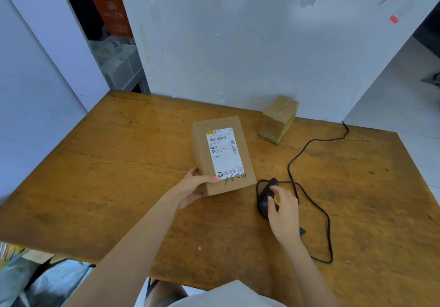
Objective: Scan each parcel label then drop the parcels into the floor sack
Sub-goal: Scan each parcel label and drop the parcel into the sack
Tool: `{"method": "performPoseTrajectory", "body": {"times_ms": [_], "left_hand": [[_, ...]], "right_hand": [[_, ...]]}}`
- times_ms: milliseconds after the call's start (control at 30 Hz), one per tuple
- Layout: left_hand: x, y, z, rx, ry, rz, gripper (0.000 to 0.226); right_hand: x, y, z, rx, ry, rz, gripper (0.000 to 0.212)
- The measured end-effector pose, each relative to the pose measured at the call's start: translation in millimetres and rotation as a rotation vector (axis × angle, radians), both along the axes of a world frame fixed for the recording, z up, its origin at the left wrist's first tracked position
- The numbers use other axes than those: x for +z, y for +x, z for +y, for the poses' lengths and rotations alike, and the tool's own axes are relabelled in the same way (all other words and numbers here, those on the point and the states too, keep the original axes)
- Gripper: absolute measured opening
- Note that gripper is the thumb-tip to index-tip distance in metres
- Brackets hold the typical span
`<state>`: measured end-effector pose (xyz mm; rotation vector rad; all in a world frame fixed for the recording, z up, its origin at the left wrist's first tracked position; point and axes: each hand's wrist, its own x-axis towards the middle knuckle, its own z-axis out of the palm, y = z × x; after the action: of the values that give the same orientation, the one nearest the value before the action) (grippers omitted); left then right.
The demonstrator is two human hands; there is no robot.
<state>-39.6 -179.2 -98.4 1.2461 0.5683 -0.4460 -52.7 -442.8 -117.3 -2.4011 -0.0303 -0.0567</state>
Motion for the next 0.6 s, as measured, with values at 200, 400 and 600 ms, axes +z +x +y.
{"method": "performPoseTrajectory", "body": {"times_ms": [200,400,600], "left_hand": [[-6.2,8.4,-11.4,-0.064,0.047,0.027,0.136],[-11.0,16.7,-13.2,-0.066,0.093,0.010,0.129],[-14.4,21.6,-7.9,-0.051,0.100,0.002,0.137]], "right_hand": [[-15.1,-17.7,-13.3,-0.033,-0.270,0.181,0.055],[-21.8,-10.2,-16.7,-0.043,-0.387,0.274,0.056],[7.4,-9.0,-11.5,-0.150,0.158,0.259,0.042]]}}
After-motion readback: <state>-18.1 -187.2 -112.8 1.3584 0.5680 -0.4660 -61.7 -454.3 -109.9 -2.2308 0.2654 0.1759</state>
